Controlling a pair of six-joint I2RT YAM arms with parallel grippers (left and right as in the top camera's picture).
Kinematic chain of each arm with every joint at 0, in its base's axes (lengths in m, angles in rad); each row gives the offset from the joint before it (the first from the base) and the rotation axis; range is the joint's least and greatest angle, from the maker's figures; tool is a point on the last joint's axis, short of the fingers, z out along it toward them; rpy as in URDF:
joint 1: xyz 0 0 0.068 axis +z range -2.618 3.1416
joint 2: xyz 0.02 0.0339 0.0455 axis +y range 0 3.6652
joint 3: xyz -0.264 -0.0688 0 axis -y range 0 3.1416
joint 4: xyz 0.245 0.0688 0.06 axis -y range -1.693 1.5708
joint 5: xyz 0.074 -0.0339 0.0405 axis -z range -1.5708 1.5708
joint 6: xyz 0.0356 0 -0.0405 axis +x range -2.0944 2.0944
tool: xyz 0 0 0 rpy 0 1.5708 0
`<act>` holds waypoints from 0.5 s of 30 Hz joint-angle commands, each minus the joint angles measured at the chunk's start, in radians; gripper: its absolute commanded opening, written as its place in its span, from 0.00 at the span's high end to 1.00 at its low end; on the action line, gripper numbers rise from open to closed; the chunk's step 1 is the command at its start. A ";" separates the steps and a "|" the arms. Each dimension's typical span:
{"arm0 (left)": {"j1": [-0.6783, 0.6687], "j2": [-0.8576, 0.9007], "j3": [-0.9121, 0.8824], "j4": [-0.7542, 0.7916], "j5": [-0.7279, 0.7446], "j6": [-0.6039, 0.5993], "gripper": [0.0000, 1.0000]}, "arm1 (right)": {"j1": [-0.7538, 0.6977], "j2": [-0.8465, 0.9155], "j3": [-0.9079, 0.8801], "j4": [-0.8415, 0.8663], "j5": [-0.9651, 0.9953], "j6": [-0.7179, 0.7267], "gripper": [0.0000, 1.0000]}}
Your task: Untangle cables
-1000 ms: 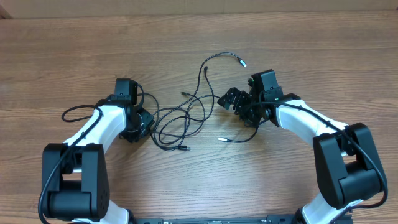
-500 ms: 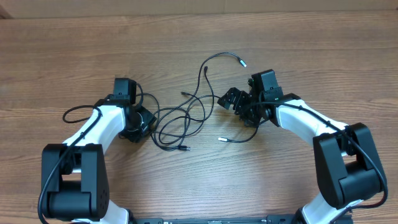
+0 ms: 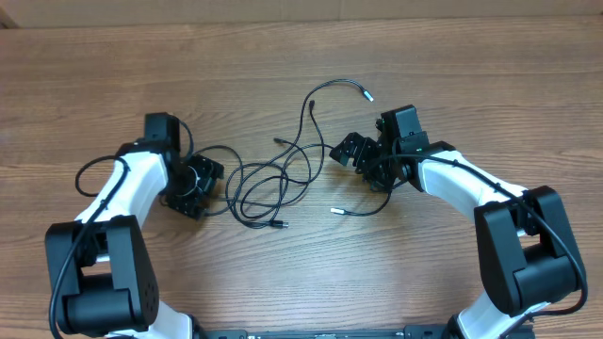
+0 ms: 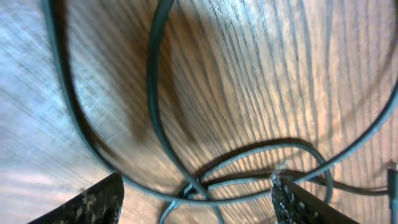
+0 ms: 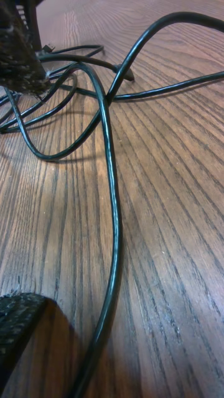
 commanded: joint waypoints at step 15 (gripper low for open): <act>-0.050 0.009 -0.018 -0.134 -0.015 -0.199 0.59 | -0.003 0.008 -0.005 -0.007 0.045 -0.011 0.00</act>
